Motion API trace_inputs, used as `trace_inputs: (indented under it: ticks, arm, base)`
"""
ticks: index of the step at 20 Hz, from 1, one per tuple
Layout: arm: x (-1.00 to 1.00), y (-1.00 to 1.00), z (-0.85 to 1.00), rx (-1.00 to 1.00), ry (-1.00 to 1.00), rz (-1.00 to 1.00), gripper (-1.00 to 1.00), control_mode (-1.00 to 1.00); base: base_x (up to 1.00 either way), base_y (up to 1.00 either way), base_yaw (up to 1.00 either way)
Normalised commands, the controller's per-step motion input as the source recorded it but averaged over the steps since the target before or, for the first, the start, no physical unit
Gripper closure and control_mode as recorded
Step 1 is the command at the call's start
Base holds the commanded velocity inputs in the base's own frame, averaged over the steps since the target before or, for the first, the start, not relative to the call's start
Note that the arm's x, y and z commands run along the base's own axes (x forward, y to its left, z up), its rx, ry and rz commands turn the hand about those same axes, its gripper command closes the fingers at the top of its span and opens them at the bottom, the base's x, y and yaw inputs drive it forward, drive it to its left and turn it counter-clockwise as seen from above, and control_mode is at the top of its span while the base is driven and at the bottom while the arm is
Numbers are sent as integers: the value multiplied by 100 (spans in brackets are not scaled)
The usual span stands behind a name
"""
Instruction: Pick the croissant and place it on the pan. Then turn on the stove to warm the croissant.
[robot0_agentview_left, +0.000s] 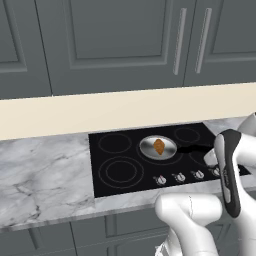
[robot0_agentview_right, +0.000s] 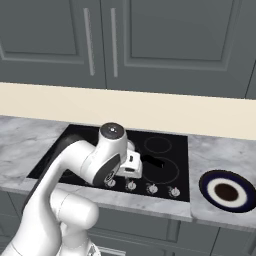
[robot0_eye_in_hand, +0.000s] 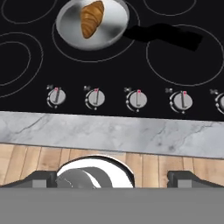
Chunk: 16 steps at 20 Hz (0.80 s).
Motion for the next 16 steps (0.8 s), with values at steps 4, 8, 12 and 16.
trace_inputs:
  ticks: [4,8,12,16]
  arm:
    - [0,0,-18,0,9,0,-100,-100]
    - [4,0,-22,0,3,0,-100,-100]
    - [18,0,-24,0,3,1,-100,-100]
    - [22,-1,-19,0,5,1,-100,-100]
  base:
    - [0,0,0]
    - [0,0,0]
    - [0,0,0]
    - [0,0,0]
